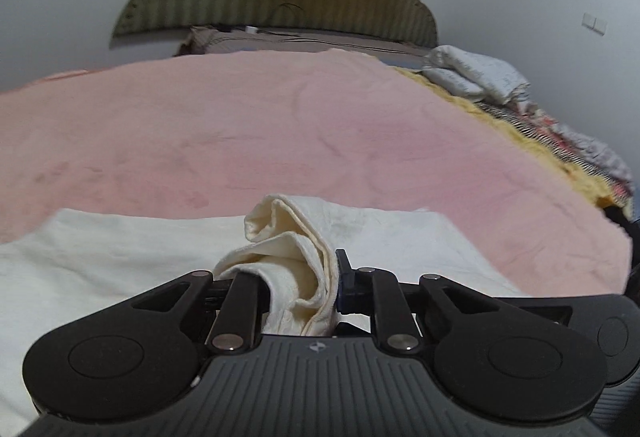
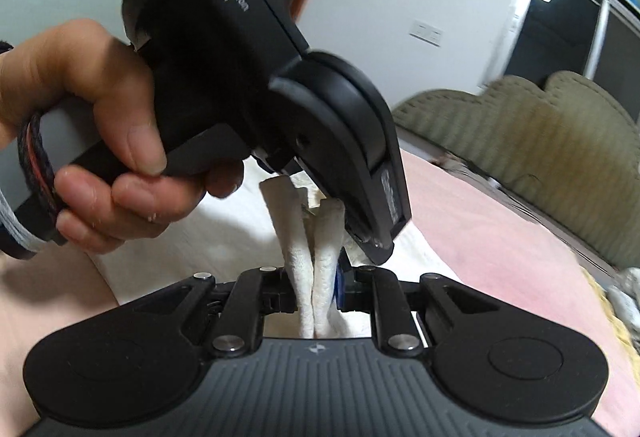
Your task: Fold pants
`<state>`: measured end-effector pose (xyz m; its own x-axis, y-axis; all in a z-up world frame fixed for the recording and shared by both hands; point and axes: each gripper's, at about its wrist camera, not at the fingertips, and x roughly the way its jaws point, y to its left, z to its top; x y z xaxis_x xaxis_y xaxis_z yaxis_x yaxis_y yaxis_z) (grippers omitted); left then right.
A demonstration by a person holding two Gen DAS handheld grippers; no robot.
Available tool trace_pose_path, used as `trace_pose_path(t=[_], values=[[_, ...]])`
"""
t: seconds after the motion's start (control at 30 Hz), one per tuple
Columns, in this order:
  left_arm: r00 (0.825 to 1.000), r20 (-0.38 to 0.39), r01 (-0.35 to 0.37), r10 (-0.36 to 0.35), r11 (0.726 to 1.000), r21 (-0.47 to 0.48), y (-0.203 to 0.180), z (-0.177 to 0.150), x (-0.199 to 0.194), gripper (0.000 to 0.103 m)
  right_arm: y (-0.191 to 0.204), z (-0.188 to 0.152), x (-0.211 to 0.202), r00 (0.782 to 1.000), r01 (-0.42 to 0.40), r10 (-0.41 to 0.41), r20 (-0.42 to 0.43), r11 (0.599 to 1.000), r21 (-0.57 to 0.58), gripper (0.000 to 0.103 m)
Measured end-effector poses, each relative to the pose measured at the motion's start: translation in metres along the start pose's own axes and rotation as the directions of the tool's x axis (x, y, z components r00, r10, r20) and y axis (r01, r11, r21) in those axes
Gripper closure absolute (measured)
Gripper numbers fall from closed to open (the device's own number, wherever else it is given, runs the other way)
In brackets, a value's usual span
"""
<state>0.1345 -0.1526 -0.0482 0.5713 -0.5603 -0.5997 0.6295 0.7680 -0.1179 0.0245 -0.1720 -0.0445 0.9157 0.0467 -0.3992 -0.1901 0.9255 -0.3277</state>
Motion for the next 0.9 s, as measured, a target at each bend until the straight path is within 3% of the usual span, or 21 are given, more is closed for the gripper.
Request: trace_pose_path(t=[0.07, 0.1, 0.13, 0.2, 0.27, 0.3, 0.33, 0.37, 0.43, 0.47, 0.63, 0.77, 0.83, 0.9], values=[[0.999, -0.009, -0.041, 0.041, 0.999, 0.013, 0.009, -0.006, 0.0, 0.075, 0.011, 0.003, 0.007, 1.0, -0.031, 0.031, -0.005, 1.0, -0.001, 0.087], [0.998, -0.014, -0.056, 0.056, 0.998, 0.014, 0.013, -0.01, 0.003, 0.064, 0.013, 0.001, 0.01, 0.999, -0.045, 0.045, -0.012, 0.999, 0.003, 0.087], [0.997, -0.021, -0.074, 0.074, 0.997, 0.015, 0.018, -0.013, 0.005, 0.045, 0.013, 0.001, 0.014, 0.998, -0.054, 0.054, -0.023, 0.998, 0.009, 0.087], [0.989, -0.012, -0.145, 0.145, 0.989, 0.011, 0.024, -0.017, 0.007, 0.026, 0.016, -0.001, 0.022, 0.994, -0.08, 0.081, -0.068, 0.997, 0.023, 0.087], [0.98, 0.032, -0.196, 0.196, 0.98, 0.011, 0.031, -0.018, 0.005, 0.03, 0.016, -0.002, 0.027, 0.991, -0.093, 0.096, -0.093, 0.995, 0.045, 0.087], [0.982, 0.035, -0.188, 0.187, 0.982, 0.012, 0.033, -0.017, 0.005, 0.043, 0.016, -0.003, 0.026, 0.991, -0.093, 0.097, -0.09, 0.995, 0.048, 0.087], [0.988, 0.026, -0.152, 0.152, 0.988, 0.004, 0.035, -0.015, 0.006, 0.06, 0.017, -0.003, 0.025, 0.991, -0.094, 0.098, -0.087, 0.994, 0.05, 0.087], [0.994, 0.011, -0.104, 0.104, 0.994, -0.015, 0.037, -0.014, 0.007, 0.07, 0.014, -0.003, 0.026, 0.991, -0.096, 0.101, -0.087, 0.994, 0.058, 0.087], [0.993, 0.012, -0.113, 0.113, 0.993, -0.035, 0.036, -0.012, 0.008, 0.087, 0.014, -0.003, 0.025, 0.992, -0.097, 0.103, -0.078, 0.993, 0.073, 0.087], [0.991, 0.029, -0.127, 0.128, 0.991, -0.031, 0.034, -0.013, 0.005, 0.089, 0.016, -0.002, 0.024, 0.992, -0.097, 0.102, -0.076, 0.993, 0.07, 0.087], [0.977, 0.09, -0.192, 0.192, 0.981, -0.008, 0.032, -0.017, -0.015, 0.092, 0.025, -0.01, 0.005, 0.994, -0.105, 0.105, -0.005, 0.993, 0.059, 0.087], [0.974, 0.033, -0.223, 0.224, 0.975, -0.014, 0.043, -0.024, -0.011, 0.089, 0.036, -0.013, 0.014, 0.99, -0.144, 0.144, -0.005, 0.988, 0.048, 0.087], [0.969, -0.005, -0.245, 0.245, 0.969, -0.023, 0.049, -0.028, -0.005, 0.073, 0.041, -0.015, 0.023, 0.985, -0.151, 0.153, -0.074, 0.988, 0.022, 0.086], [0.961, 0.008, -0.277, 0.277, 0.96, -0.038, 0.053, -0.028, -0.01, 0.058, 0.045, -0.014, 0.017, 0.986, -0.138, 0.137, -0.092, 0.99, -0.011, 0.085]])
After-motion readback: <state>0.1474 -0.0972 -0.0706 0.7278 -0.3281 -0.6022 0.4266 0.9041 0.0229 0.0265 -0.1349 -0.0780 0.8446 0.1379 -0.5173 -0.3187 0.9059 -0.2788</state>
